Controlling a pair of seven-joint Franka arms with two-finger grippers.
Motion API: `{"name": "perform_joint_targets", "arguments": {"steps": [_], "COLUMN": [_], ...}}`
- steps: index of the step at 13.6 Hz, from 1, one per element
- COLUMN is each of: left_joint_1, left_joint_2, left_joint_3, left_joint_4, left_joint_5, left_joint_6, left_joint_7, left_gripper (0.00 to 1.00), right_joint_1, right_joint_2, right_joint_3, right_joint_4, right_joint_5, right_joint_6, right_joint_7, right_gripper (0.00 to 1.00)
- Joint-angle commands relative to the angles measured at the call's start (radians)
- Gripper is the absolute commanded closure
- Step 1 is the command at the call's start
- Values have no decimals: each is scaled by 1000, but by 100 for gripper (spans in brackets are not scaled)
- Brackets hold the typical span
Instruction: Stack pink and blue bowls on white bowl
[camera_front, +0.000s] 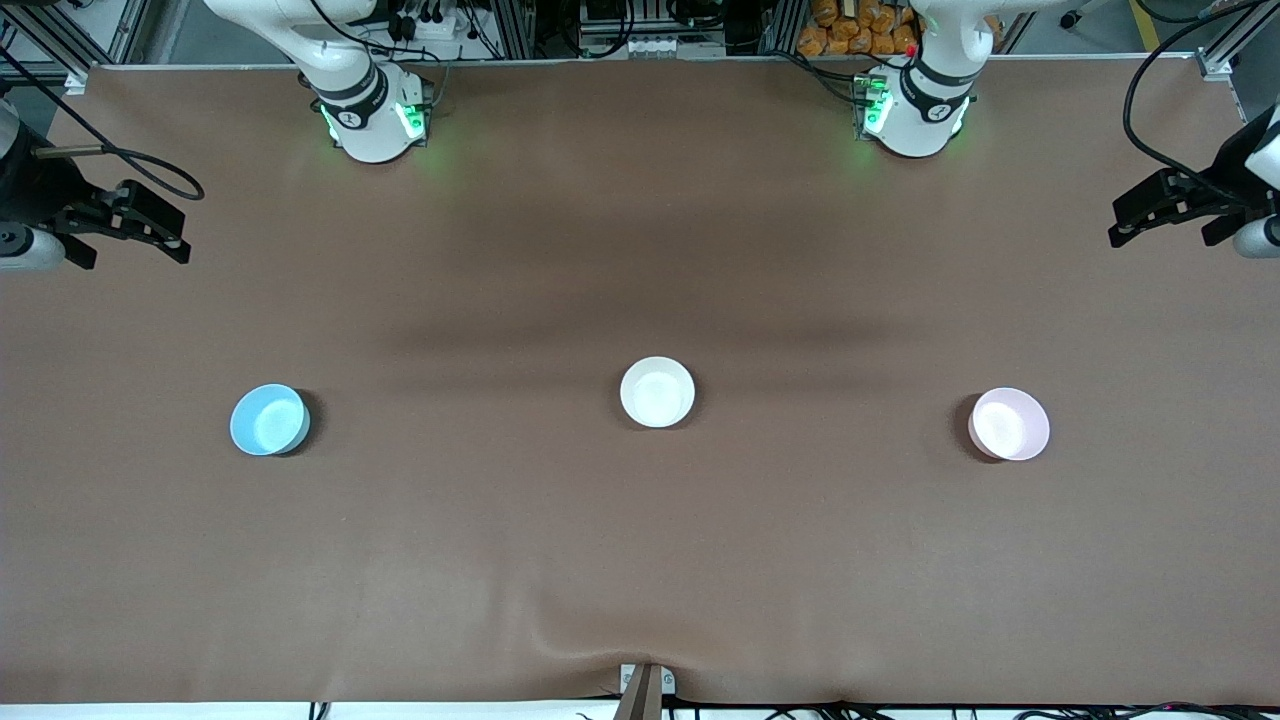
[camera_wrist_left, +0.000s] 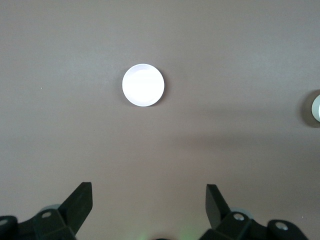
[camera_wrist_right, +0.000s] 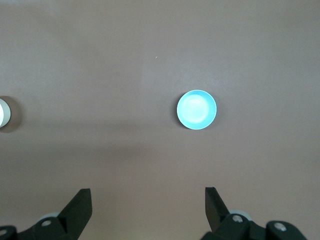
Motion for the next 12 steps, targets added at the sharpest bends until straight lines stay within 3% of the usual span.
{"name": "perform_joint_targets", "arguments": {"steps": [1,12], "left_joint_1": [-3,24], "left_joint_2": [20,49], "left_joint_3": [6,12], "left_joint_4": [34,20], "left_joint_5": [-2,-14], "left_joint_6": [-6,5], "left_joint_7": [21,21], "left_gripper": [0,0], "right_joint_1": [-13,-13], "right_joint_2": [-1,-1], "right_joint_3": [11,11], "right_joint_4": [9,9], "right_joint_5": [0,2], "right_joint_6": [-5,-5], "right_joint_7": [11,8], "right_gripper": [0,0]}}
